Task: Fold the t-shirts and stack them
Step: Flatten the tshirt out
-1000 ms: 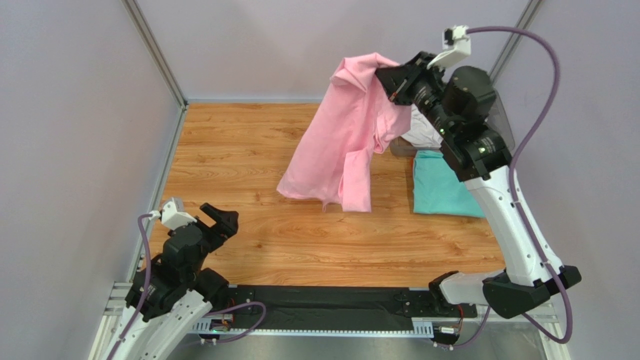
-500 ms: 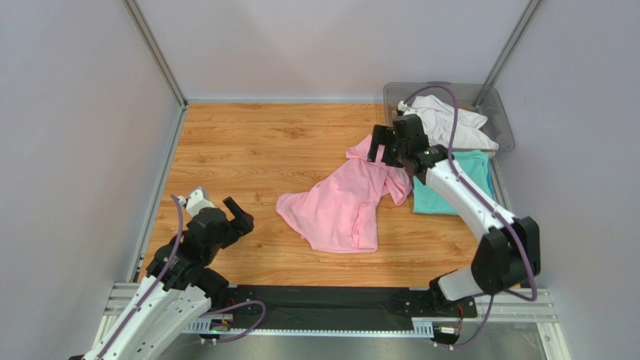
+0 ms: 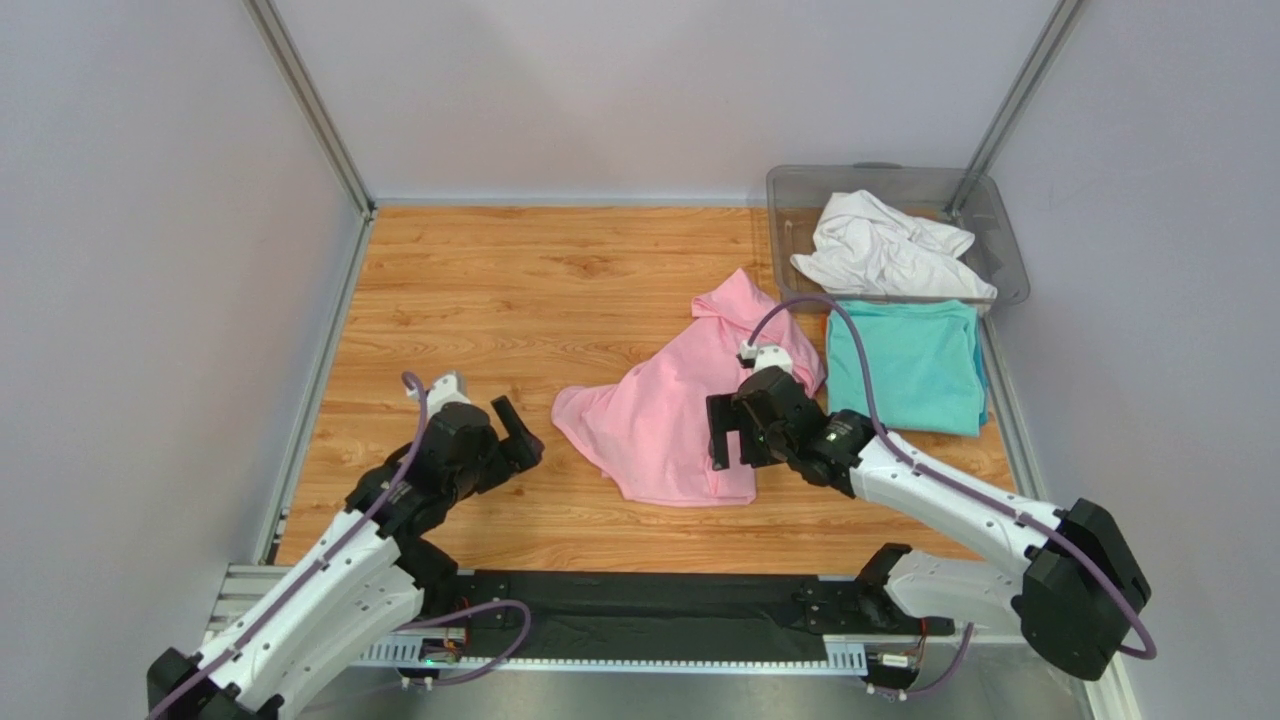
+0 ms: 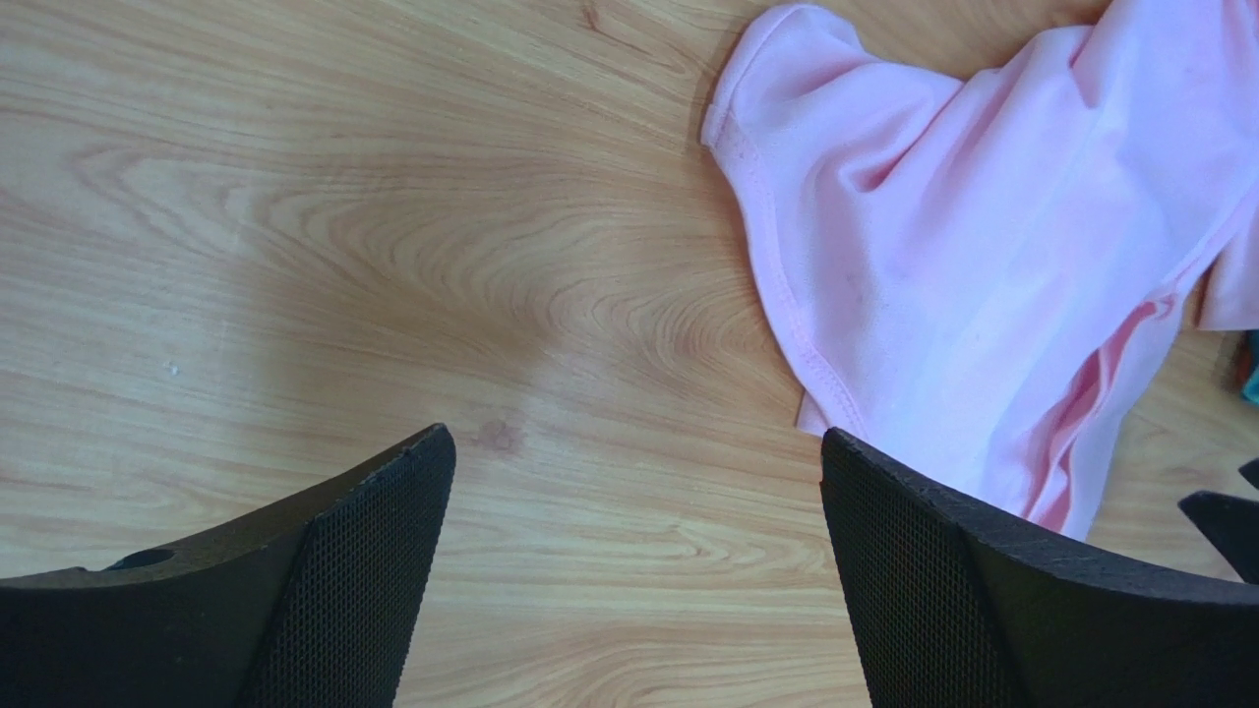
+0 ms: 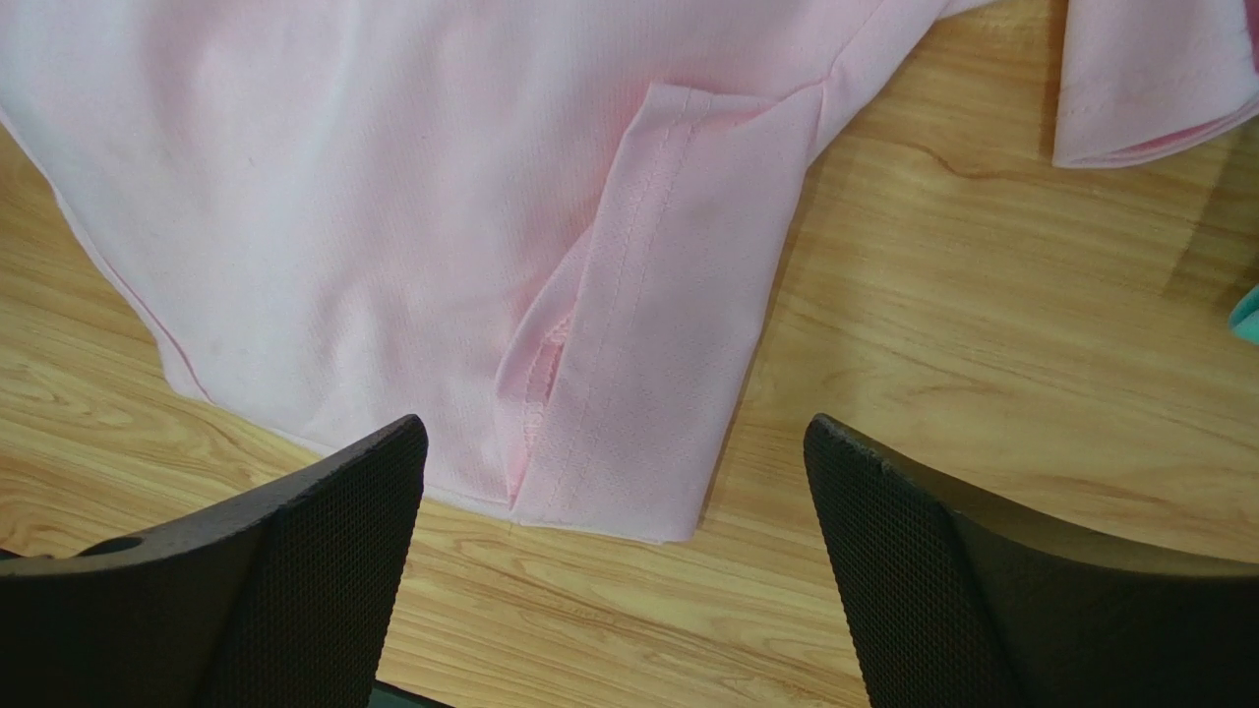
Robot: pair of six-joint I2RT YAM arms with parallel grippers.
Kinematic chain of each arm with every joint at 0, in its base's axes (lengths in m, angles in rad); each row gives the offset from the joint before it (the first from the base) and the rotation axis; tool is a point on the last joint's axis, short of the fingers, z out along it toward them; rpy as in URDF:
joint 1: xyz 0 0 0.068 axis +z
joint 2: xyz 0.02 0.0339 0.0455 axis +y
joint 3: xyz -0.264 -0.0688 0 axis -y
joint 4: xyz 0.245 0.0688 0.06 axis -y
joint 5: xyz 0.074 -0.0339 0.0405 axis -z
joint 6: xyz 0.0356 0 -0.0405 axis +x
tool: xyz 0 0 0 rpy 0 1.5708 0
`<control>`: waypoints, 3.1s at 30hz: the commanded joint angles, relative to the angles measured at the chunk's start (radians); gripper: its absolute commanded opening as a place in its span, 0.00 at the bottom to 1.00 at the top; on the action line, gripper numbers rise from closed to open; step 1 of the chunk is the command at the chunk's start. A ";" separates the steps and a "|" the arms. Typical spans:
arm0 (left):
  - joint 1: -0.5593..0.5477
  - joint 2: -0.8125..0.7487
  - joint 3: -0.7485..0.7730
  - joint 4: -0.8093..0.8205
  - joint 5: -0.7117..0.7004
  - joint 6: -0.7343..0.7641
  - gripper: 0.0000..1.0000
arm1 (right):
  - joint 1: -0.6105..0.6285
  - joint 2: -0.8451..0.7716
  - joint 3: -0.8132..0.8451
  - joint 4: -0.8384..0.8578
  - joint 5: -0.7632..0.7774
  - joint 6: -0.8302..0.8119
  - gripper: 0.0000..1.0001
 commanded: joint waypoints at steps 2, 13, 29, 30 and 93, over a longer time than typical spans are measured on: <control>0.000 0.112 0.005 0.207 0.028 0.051 1.00 | 0.016 0.021 -0.018 0.033 0.022 0.032 0.99; 0.064 0.604 0.161 0.376 0.115 0.119 0.88 | 0.028 0.052 -0.102 0.139 -0.097 0.047 0.94; 0.086 1.022 0.368 0.422 0.262 0.183 0.34 | 0.064 0.153 -0.085 0.090 0.022 0.096 0.89; 0.086 1.026 0.372 0.424 0.268 0.185 0.17 | 0.064 0.143 -0.085 0.070 0.038 0.102 0.87; 0.083 0.270 1.154 0.028 0.175 0.367 0.00 | 0.041 -0.299 0.743 0.079 -0.047 -0.072 0.00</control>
